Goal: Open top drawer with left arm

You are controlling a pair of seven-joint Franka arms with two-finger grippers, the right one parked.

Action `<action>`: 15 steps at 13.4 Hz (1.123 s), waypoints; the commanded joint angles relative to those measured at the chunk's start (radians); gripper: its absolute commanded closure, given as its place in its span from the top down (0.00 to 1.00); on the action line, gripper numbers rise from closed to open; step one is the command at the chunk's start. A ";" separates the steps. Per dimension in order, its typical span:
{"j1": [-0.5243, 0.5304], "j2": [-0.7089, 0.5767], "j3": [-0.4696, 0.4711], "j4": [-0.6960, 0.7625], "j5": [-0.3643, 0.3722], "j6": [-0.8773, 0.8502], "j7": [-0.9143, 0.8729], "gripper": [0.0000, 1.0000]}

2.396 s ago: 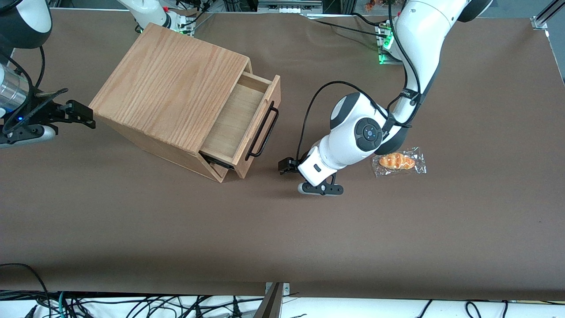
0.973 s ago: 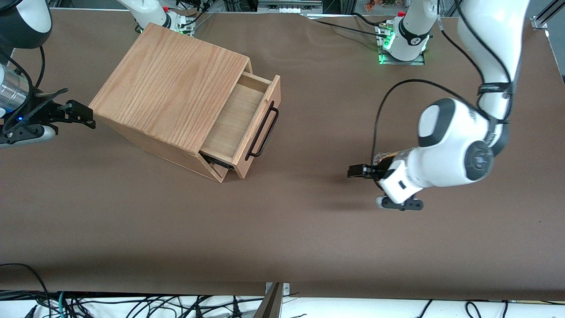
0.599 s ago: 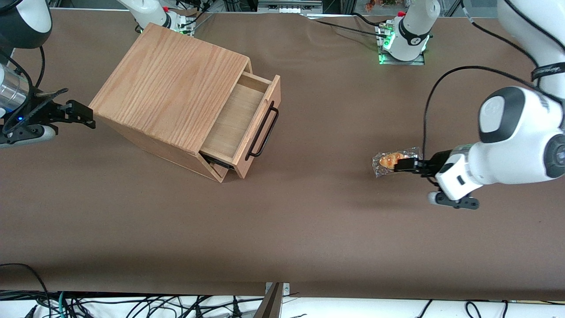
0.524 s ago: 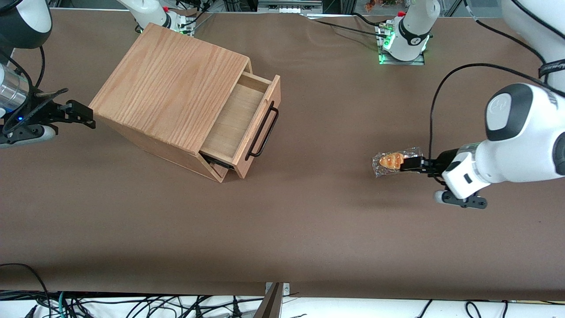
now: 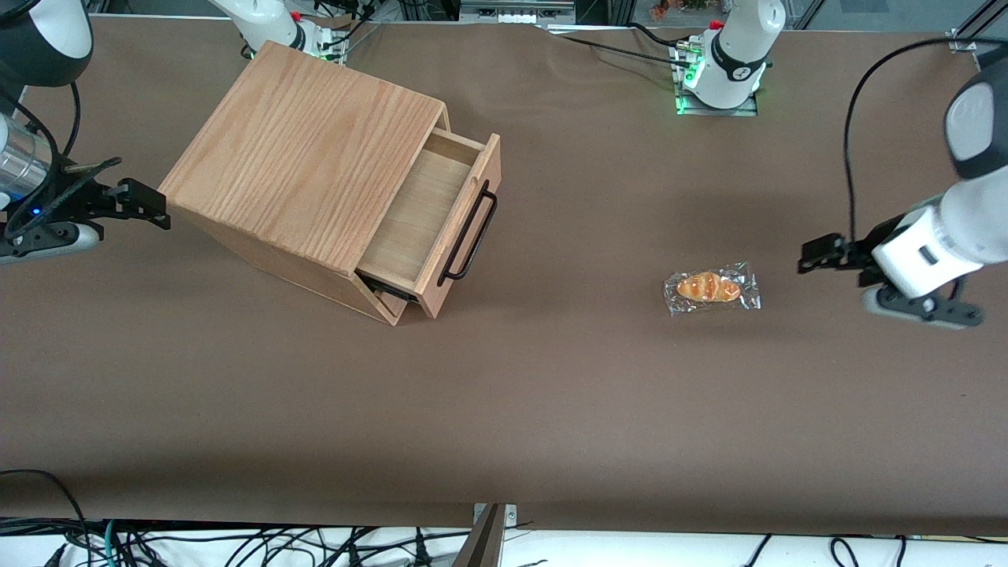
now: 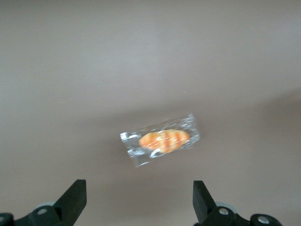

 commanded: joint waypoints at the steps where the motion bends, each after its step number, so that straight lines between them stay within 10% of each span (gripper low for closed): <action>1: -0.027 -0.156 0.020 -0.143 0.070 0.013 0.019 1.00; 15: -0.008 -0.218 0.017 -0.171 0.056 -0.087 0.010 1.00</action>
